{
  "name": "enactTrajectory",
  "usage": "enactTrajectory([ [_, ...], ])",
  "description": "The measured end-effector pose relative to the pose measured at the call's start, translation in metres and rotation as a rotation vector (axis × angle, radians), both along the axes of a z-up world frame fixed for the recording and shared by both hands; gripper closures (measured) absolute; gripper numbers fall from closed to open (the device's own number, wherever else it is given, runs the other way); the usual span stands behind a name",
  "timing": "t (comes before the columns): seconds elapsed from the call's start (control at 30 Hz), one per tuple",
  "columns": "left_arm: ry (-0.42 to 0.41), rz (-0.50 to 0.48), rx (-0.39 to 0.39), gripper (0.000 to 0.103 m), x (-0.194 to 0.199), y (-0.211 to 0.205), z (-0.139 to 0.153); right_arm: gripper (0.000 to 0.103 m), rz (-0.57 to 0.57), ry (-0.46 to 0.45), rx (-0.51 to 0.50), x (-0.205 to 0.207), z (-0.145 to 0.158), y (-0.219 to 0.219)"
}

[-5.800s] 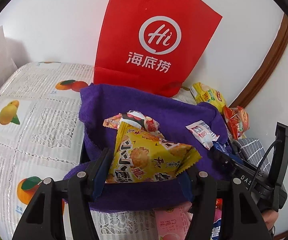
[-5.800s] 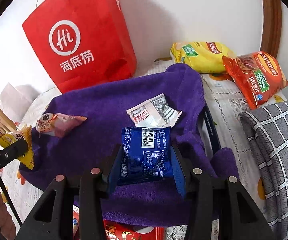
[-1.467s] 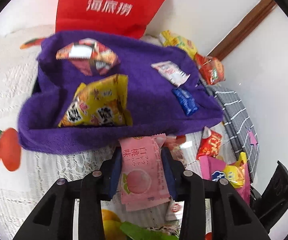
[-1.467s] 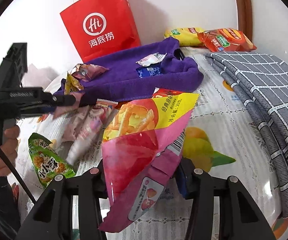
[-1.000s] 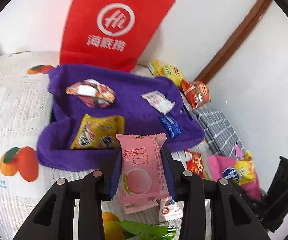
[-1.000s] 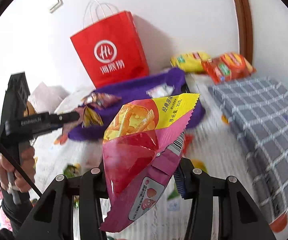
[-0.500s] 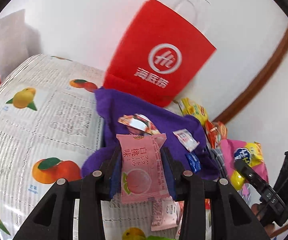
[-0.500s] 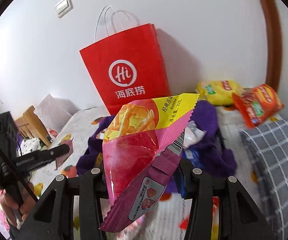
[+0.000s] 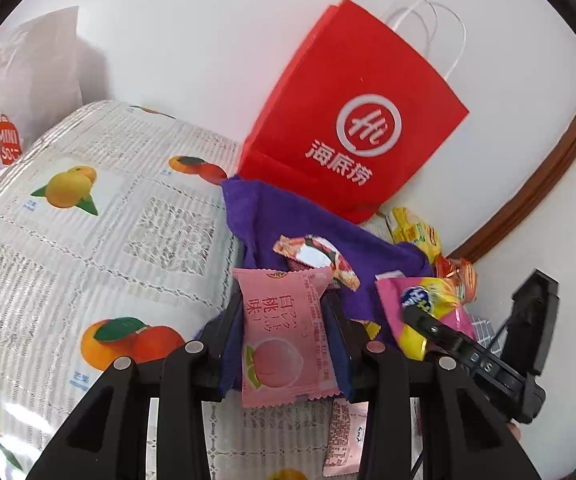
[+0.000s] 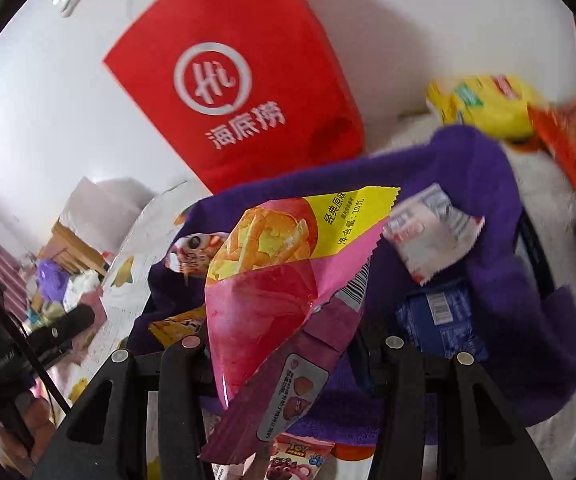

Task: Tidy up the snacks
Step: 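Carry chip bag and peach packet onto the purple towel, opening both tools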

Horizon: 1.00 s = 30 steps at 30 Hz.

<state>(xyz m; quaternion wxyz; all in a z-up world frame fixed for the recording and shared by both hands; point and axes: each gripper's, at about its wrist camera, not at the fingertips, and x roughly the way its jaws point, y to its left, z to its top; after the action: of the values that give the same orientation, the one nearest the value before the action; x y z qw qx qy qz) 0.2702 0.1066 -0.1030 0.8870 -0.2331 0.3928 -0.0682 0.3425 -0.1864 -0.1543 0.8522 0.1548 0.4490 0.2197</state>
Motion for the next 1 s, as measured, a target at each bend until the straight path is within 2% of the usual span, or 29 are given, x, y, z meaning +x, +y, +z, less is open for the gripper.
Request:
enactTrajectory([
  [0.17,0.011,-0.043,0.009,0.066,0.001,-0.012,-0.002,0.056,0.042,0.008,0.034,-0.002,-0.005,0.001],
  [0.3,-0.001,-0.063,0.009,0.066,-0.002,-0.018,0.0,0.056,0.054,0.041,-0.041,0.002,-0.018,0.01],
  [0.5,-0.016,-0.077,-0.01,0.066,-0.004,-0.02,0.003,0.054,0.062,0.06,-0.068,0.004,-0.025,0.013],
  [0.67,-0.019,-0.079,-0.019,0.066,-0.004,-0.021,0.003,0.047,0.056,0.059,-0.115,0.007,-0.025,0.013],
  [0.93,-0.012,-0.081,-0.039,0.066,-0.001,-0.019,-0.001,0.026,-0.013,-0.103,-0.225,-0.003,0.0,0.012],
  [1.0,-0.015,-0.079,-0.039,0.066,-0.001,-0.019,-0.001,0.025,-0.038,-0.146,-0.229,-0.006,0.006,0.008],
])
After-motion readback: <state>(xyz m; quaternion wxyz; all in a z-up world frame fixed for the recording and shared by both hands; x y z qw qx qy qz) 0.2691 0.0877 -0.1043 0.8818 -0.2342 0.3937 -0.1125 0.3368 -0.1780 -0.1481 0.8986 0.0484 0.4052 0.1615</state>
